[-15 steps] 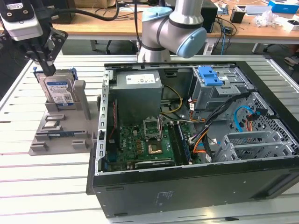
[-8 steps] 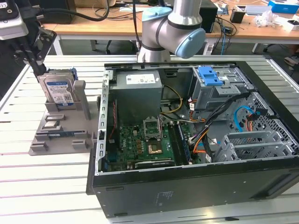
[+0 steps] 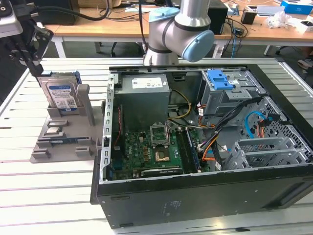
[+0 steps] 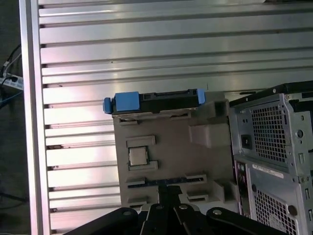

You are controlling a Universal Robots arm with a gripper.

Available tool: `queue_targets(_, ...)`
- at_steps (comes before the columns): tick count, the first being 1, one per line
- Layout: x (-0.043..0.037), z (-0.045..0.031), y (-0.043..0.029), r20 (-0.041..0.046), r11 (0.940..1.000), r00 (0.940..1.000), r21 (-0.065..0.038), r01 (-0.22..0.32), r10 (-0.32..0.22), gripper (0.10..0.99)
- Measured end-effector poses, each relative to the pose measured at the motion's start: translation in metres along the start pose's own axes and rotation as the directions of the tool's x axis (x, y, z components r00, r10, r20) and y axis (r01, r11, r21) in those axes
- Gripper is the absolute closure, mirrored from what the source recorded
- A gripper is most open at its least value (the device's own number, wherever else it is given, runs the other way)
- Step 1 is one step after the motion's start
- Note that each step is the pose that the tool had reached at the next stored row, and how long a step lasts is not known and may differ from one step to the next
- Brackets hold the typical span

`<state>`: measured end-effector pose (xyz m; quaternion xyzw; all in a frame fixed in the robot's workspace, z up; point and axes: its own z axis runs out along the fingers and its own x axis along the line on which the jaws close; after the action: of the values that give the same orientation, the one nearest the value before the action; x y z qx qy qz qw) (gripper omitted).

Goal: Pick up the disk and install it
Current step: 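Reach for the disk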

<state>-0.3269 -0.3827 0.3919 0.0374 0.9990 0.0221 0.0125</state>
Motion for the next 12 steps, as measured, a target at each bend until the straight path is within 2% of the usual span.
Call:
queue_targets(9,0.0154,0.0004,0.0029,0.0000,1.0000,1.0000,0.000,0.000,0.000,0.980)
queue_targets(12,0.0190,0.0029,0.0088,0.0000,1.0000,1.0000,0.001,0.000,0.000,0.980)
